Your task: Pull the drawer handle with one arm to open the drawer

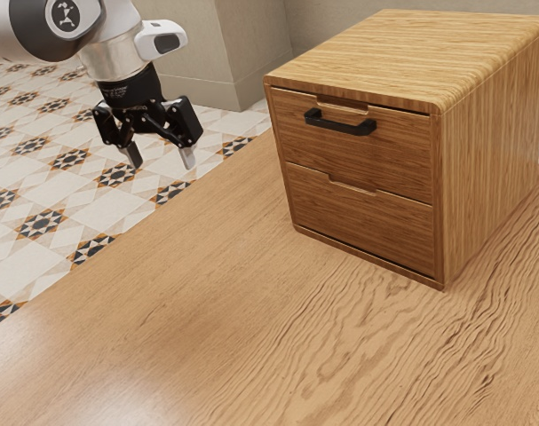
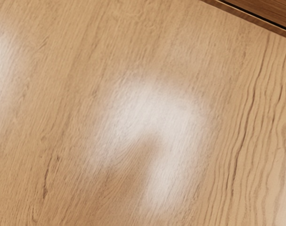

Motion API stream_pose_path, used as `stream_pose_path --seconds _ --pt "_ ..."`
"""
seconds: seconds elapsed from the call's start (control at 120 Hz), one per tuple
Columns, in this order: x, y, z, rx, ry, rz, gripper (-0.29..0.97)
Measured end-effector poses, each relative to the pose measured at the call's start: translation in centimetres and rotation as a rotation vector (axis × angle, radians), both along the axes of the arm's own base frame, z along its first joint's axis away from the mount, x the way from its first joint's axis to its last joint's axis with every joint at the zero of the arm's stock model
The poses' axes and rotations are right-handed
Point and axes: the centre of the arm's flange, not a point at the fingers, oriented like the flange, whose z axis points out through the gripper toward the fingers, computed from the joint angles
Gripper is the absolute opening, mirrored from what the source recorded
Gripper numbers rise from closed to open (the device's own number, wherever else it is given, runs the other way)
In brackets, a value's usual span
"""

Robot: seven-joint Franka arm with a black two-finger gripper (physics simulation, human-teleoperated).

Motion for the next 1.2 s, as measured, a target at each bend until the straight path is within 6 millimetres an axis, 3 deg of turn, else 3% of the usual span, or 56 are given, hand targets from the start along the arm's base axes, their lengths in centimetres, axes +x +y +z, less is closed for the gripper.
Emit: stream_pose_path --seconds 0.175,0.208,0.275,0.317,0.375,0.45,0.65,0.742,0.808,0.883,0.95,1.017,1.083,1.15,1.2 --pt "-0.1 -0.2 0.4 0.001 -0.007 0.006 0.68" --pt "-0.9 -0.4 2.5 0.008 -0.045 0.006 0.68" --pt "-5.2 -1.3 10.6 0.032 -0.207 0.001 0.68" --pt "-8.1 -1.9 14.3 0.046 -0.281 -0.001 0.68" --pt "-9.9 -2.2 16.4 0.059 -0.326 0.000 0.68" --pt "-10.2 -2.3 16.9 0.068 -0.345 0.002 0.68" --pt "-7.4 -2.0 15.6 0.082 -0.367 0.000 0.68" --pt "-4.9 -1.5 13.0 0.080 -0.329 0.000 0.68" --pt "-4.1 -1.0 10.9 0.076 -0.288 0.003 0.68" --pt "-6.3 -1.2 8.9 0.054 -0.242 -0.003 0.68" --pt "-9.9 -2.2 7.6 0.040 -0.220 -0.019 0.68" --pt "-13.8 -2.9 4.2 0.020 -0.161 -0.030 0.68" --pt "-16.9 -4.0 2.3 0.007 -0.135 -0.052 0.68" --pt "-18.2 -6.3 1.3 -0.003 -0.112 -0.103 0.68" --pt "-17.4 -7.7 0.0 -0.032 -0.075 -0.136 0.68"
